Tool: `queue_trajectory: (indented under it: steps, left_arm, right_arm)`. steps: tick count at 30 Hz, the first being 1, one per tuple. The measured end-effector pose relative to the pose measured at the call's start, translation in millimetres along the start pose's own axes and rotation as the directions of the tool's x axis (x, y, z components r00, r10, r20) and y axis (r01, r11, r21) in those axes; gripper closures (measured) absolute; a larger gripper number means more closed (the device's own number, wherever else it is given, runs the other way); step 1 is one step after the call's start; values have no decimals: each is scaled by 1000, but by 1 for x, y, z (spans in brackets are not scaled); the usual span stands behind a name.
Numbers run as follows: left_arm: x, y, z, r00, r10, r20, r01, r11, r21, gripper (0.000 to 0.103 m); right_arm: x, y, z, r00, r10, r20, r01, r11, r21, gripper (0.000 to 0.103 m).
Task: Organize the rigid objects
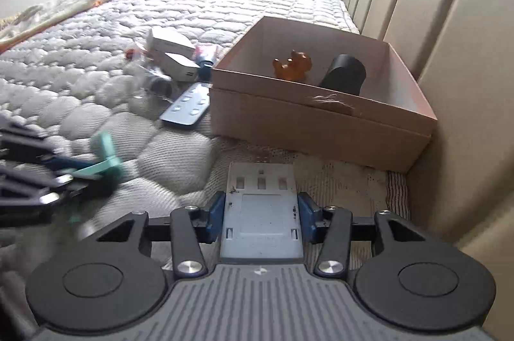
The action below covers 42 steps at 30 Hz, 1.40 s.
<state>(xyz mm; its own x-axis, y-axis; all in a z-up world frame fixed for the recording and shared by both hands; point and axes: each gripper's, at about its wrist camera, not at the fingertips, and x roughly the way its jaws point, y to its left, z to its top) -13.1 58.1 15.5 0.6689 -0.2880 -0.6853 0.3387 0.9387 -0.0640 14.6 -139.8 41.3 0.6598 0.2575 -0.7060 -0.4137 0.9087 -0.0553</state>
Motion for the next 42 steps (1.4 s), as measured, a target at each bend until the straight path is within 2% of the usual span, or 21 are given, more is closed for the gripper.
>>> queue_trajectory:
  steps: [3, 6, 18, 21, 25, 28, 30, 32, 34, 36, 38, 42]
  left_arm:
    - [-7, -5, -2, 1000, 1, 29, -2, 999, 32, 88]
    - [-19, -13, -3, 998, -36, 45, 34, 998, 44, 89]
    - [-52, -57, -3, 996, -81, 27, 77, 989, 130, 89]
    - [-61, -67, 13, 995, -97, 38, 90, 985, 148, 89]
    - [-67, -76, 61, 988, -93, 119, 73, 984, 162, 89]
    - [-49, -77, 111, 982, -93, 165, 73, 990, 122, 89]
    - [-27, -76, 142, 974, -101, 200, 84, 992, 94, 89]
    - [5, -71, 167, 978, -99, 186, 93, 995, 45, 85]
    - [38, -63, 180, 988, -60, 144, 66, 997, -39, 85]
    - [55, -61, 182, 992, -27, 122, 35, 997, -63, 84]
    - [57, -57, 173, 991, -8, 134, 19, 996, -82, 84]
    - [40, -38, 143, 988, -31, 154, 53, 989, -141, 84]
  right_arm:
    - [-21, 1, -6, 1000, 4, 18, -3, 1000, -9, 56]
    - [-40, 1, -11, 999, 12, 32, -12, 1000, -12, 56]
    - [-75, 3, -37, 999, 3, 44, -2, 1000, -27, 55]
    - [-83, 3, -47, 998, -15, 67, 17, 1000, -25, 55]
    - [-97, -2, -53, 996, -12, 93, 10, 1000, 24, 55]
    - [-107, -6, -52, 992, 0, 128, -8, 998, 62, 55]
    - [-112, -4, -50, 987, -20, 160, 10, 998, 62, 56]
    - [-117, -1, -50, 983, -26, 184, 16, 998, 56, 56]
    - [-120, 0, -52, 981, -20, 194, 10, 999, 53, 56]
    - [-121, -1, -54, 981, -26, 190, 15, 998, 57, 56]
    - [-121, -2, -57, 982, -37, 187, 27, 998, 52, 56]
    - [-118, -7, -61, 983, -49, 176, 41, 998, 49, 56]
